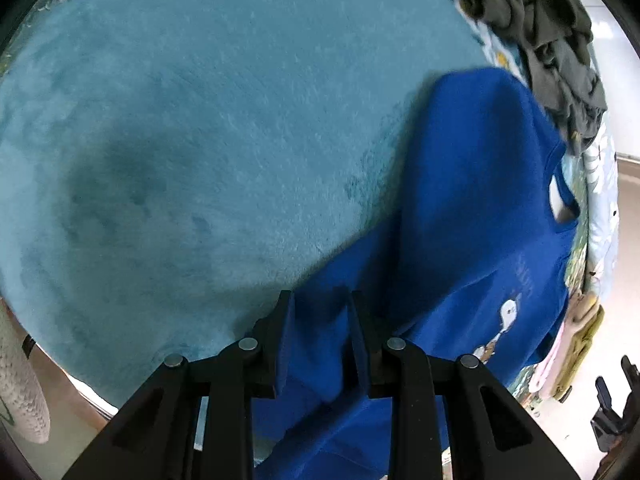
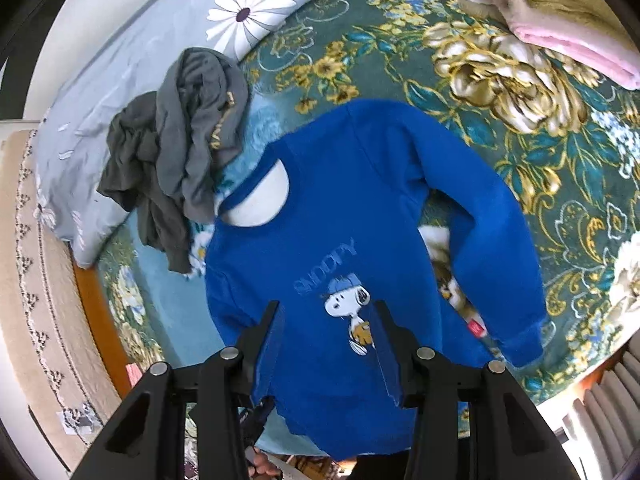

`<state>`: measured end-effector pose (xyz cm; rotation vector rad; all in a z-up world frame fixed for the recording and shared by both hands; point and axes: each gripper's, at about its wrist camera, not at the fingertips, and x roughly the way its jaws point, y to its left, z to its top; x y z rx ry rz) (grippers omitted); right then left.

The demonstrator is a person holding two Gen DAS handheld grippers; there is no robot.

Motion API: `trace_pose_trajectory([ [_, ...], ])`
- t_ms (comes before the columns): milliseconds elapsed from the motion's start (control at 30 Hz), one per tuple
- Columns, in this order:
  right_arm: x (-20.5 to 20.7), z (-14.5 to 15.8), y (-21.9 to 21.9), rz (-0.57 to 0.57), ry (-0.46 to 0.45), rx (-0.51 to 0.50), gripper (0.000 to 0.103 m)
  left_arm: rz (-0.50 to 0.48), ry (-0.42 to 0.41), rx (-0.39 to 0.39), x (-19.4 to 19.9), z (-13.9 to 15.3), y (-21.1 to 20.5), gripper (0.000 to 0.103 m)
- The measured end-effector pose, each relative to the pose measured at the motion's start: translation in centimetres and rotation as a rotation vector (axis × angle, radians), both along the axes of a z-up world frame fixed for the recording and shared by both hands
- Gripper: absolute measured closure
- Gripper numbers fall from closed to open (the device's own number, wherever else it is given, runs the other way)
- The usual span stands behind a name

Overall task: Fold clothes
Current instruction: 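Release the sweatshirt with both grippers, leaving it flat front-up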

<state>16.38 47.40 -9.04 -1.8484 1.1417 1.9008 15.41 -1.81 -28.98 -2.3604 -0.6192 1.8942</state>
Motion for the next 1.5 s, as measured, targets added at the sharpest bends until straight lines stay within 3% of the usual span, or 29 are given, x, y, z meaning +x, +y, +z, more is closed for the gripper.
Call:
trace_pose_trajectory([
  [200, 0.6, 0.3, -0.2, -0.041, -0.017, 0.009, 0.055, 0.012, -0.005, -0.029, -0.1, -0.3, 0.2, 0.078],
  [267, 0.4, 0.4, -0.8, -0.045, -0.014, 0.004, 0.055, -0.013, -0.001, -0.038, -0.2, -0.1, 0.5, 0.091],
  [367, -0.2, 0.7, -1.8, -0.036, -0.007, -0.003, 0.055, -0.051, 0.008, -0.04, -0.4, 0.3, 0.8, 0.098],
  [600, -1.0, 1.1, -3.8, -0.03, 0.009, -0.023, 0.055, -0.053, 0.081, -0.023, -2.4, 3.6, -1.8, 0.1],
  [733, -1.5, 1.6, -4.3, -0.037, 0.026, -0.029, 0.055, -0.049, 0.168, -0.093, -5.2, 6.5, -5.6, 0.1],
  [933, -2.2, 2.3, -4.5, -0.076, 0.049, -0.033, 0.055, 0.042, 0.241, -0.2, -10.7, 9.9, -13.1, 0.1],
  [1100, -2.4, 2.8, -4.7, -0.092, 0.054, -0.023, 0.055, 0.026, 0.273, -0.296, -13.9, 10.6, -16.4, 0.103],
  [1267, -2.0, 3.1, -4.6, -0.119, 0.053, -0.013, 0.055, 0.093, 0.258, -0.286, -15.1, 9.8, -18.4, 0.103],
  [1500, -0.8, 4.2, -3.8, -0.155, 0.081, -0.003, 0.055, 0.162, 0.235, -0.131, -15.6, 11.0, -17.1, 0.103],
])
